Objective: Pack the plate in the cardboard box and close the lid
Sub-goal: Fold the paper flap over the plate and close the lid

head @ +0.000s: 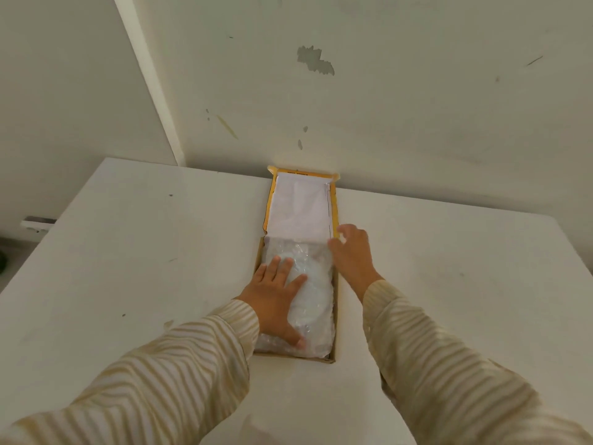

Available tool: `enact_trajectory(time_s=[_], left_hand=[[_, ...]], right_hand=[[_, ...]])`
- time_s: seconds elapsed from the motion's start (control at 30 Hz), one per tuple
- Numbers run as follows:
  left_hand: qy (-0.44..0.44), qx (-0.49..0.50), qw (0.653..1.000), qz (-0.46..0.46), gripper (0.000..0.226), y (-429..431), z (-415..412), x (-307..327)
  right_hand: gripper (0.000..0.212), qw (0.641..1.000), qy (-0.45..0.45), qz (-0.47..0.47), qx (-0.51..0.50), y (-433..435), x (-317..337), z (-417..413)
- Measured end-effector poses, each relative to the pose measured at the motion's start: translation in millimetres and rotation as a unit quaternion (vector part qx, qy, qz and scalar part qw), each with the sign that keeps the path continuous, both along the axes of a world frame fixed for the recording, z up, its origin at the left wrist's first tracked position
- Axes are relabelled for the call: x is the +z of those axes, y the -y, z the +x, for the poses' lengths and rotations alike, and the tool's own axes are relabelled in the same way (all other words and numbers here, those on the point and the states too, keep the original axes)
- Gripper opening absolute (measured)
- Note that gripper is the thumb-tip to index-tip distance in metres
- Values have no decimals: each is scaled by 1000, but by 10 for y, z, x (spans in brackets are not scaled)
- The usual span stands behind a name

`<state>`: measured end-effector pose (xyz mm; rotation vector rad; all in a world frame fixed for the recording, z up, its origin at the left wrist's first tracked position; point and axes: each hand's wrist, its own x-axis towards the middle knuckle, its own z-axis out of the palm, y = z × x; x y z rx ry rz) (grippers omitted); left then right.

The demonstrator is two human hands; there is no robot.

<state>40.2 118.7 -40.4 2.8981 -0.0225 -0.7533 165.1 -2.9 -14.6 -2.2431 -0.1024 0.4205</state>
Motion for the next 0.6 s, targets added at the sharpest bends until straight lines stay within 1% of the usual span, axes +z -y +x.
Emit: enact_trajectory(time_s=[0.07, 0.1, 0.13, 0.17, 0.23, 0.27, 0.3, 0.37, 0.4, 0.5, 0.6], left_hand=[[5, -4, 1000, 4, 127, -3, 2, -3], [12, -7, 1000, 7, 126, -5, -2, -3], [19, -10, 1000, 8, 125, -9, -10, -6], [24, -12, 1000, 9, 125, -16, -14, -8], [27, -10, 1000, 9, 124, -33, -31, -13], [27, -8, 1000, 8, 124, -40, -36, -14], [28, -8, 1000, 7, 124, -46, -44, -16], [32, -8, 999, 2, 123, -49, -52, -15], [34, -8, 999, 0, 123, -50, -59, -16], [34, -10, 999, -4, 124, -50, -67, -32], [41, -7, 999, -9, 124, -63, -63, -59]], right_hand=[[59, 984, -119, 118, -54, -65, 22, 136], [62, 971, -169, 155, -71, -100, 35, 193], [60, 960, -204, 173, -85, -134, 48, 255], [51, 956, -217, 175, -88, -162, 80, 287], [13, 966, -200, 137, -89, -207, 129, 335], [9, 972, -184, 112, -91, -218, 138, 340], [12, 976, -173, 94, -89, -209, 138, 333], [32, 980, -161, 87, -82, -159, 132, 316], [38, 981, -154, 92, -77, -133, 137, 289], [37, 975, -163, 140, -59, -84, 182, 182], [29, 972, -135, 183, -56, -80, 246, 139]])
